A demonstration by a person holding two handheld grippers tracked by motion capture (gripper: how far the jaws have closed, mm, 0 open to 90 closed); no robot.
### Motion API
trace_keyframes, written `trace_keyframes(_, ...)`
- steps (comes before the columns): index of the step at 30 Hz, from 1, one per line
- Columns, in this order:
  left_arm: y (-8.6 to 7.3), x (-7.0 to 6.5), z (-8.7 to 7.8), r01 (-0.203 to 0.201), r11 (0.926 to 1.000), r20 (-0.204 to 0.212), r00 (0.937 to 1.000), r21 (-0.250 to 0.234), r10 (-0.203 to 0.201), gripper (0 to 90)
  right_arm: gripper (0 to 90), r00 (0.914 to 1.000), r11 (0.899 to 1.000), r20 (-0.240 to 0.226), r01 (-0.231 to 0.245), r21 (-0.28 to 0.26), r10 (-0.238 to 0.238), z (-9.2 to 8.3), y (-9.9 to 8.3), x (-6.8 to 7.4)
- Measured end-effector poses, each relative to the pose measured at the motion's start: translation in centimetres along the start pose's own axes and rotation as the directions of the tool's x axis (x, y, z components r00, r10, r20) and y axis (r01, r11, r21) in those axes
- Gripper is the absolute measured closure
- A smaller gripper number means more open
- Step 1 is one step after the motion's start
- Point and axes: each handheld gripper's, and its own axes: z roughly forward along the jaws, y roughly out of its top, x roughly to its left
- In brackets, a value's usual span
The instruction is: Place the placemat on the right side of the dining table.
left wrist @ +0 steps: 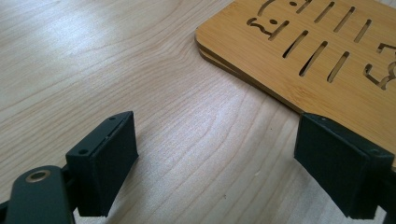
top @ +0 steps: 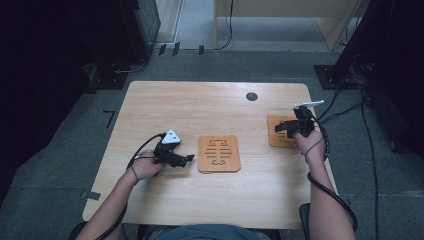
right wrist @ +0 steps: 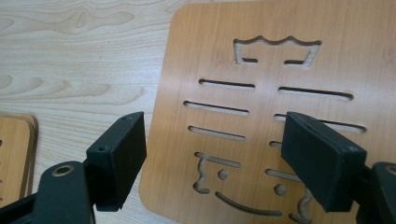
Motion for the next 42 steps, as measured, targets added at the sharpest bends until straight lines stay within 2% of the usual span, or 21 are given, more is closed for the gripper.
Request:
trace_keyframes(12,0.0,0.0,0.0,0.0,1.0,0.0,1.0,0.0,0.0,12.3,22.3,0.9983,0.998,0.008,0.058,0.015,-0.058,0.6,-0.1,1.4)
trace_keyframes(22,0.0,0.0,0.0,0.0,1.0,-0.001,1.0,0.001,0.0,12.3,22.4,0.9969,0.996,-0.001,0.078,0.03,-0.078,1.3,-0.3,2.9)
trace_keyframes(25,0.0,0.0,0.0,0.004,1.0,0.002,1.0,-0.003,-0.004,12.4,22.3,0.9947,0.994,0.001,0.102,0.037,-0.103,1.5,-0.4,3.3)
trace_keyframes(29,0.0,0.0,0.0,-0.001,1.0,-0.002,1.0,0.001,0.001,12.4,22.3,0.9936,0.993,-0.013,0.113,0.045,-0.112,1.8,-0.5,4.0)
trace_keyframes(38,0.0,0.0,0.0,0.002,1.0,-0.001,1.0,0.0,-0.002,12.4,22.3,0.9849,0.982,-0.015,0.173,0.073,-0.172,2.3,-0.8,5.8)
trace_keyframes(42,0.0,0.0,0.0,-0.003,1.0,-0.004,1.0,0.002,0.003,12.3,22.3,0.9822,0.979,-0.034,0.187,0.08,-0.185,2.3,-1.0,6.6)
